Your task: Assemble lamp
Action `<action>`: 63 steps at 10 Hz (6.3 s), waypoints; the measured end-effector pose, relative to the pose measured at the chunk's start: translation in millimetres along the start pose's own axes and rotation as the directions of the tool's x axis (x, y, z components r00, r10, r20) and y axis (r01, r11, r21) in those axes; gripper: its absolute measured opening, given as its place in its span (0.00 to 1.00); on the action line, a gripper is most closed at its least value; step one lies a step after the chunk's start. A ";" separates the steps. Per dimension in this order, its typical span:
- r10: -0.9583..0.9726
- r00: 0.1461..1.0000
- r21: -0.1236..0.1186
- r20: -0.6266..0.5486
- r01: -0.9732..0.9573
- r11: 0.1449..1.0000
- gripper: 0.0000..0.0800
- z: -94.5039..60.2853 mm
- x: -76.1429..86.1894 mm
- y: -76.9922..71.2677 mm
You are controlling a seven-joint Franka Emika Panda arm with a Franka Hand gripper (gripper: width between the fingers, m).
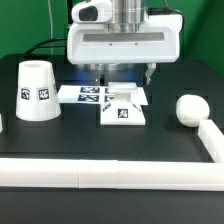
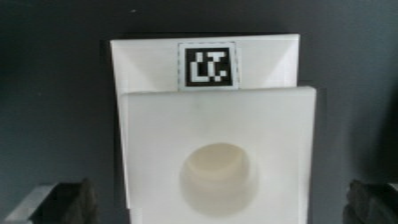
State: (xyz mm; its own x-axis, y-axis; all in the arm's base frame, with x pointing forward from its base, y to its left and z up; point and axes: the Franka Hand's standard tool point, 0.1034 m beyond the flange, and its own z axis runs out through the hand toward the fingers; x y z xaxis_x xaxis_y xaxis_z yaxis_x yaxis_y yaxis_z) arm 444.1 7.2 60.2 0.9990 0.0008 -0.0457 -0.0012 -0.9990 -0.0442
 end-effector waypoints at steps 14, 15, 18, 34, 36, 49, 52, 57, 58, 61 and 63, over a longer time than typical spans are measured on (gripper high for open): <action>-0.033 0.999 0.001 0.014 0.033 0.999 0.67 12.0 -5.4 -1.3; -0.033 0.999 0.001 0.014 0.033 0.999 0.67 12.0 -5.4 -1.3; -0.047 0.999 0.006 -0.012 0.047 0.999 0.67 10.7 25.8 -10.0; 0.016 0.979 0.055 -0.204 -0.005 0.998 0.67 3.4 184.1 -82.2; 0.013 0.979 0.053 -0.203 -0.002 0.999 0.67 3.9 183.5 -82.0; 0.128 0.985 0.086 -0.116 -0.119 0.989 0.87 -7.9 79.3 -112.2; 0.125 0.988 0.082 -0.092 -0.117 0.990 0.87 -7.9 78.9 -110.6; 0.117 0.974 0.066 0.192 -0.132 0.989 0.87 -1.5 59.5 -117.9; 0.110 0.956 0.059 0.273 -0.131 0.990 0.87 -1.4 56.1 -117.8; 0.096 0.912 0.051 0.399 -0.127 0.991 0.87 3.2 54.5 -120.3; 0.070 0.862 0.051 0.502 -0.110 0.993 0.87 7.2 48.8 -123.7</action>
Offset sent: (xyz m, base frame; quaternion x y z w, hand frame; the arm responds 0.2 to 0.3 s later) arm -0.0066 0.0005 -0.0091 -0.0238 -0.0153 0.0088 0.9996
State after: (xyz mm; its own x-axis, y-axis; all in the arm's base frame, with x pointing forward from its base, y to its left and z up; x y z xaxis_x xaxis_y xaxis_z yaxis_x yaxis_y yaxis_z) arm 492.6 131.1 56.3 0.8381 -0.0468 -0.5435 -0.1135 -0.9895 -0.0898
